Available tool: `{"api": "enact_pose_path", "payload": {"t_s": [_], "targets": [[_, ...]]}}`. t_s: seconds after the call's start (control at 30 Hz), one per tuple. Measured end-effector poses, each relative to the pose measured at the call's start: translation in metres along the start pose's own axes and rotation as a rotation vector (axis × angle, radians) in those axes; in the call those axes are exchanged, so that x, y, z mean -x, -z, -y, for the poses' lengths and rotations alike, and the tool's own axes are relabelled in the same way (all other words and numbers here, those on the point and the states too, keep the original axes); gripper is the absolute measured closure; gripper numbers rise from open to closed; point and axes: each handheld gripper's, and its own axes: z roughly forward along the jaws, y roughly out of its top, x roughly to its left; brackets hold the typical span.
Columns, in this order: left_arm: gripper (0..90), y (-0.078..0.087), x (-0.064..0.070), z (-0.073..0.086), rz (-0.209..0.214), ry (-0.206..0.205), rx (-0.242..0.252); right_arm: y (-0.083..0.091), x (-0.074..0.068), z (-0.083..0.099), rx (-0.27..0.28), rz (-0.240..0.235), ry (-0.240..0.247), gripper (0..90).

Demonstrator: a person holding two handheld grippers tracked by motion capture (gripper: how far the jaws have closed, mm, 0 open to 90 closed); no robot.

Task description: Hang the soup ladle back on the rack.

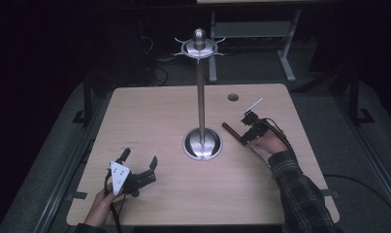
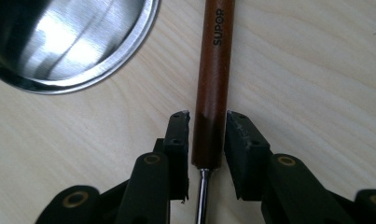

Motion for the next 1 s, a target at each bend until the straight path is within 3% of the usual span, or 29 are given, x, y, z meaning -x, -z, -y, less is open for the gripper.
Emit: {"api": "enact_pose_path", "payload": {"t_s": [0.47,1.0], "targets": [[0.2,0.000,0.000,0.000,0.000,0.000,0.000,-0.013,-0.003,-0.004,-0.040,0.036,0.015,70.5],[0.2,0.000,0.000,0.000,0.000,0.000,0.000,-0.014,-0.004,-0.001,-0.025,0.047,-0.002,72.7]]}}
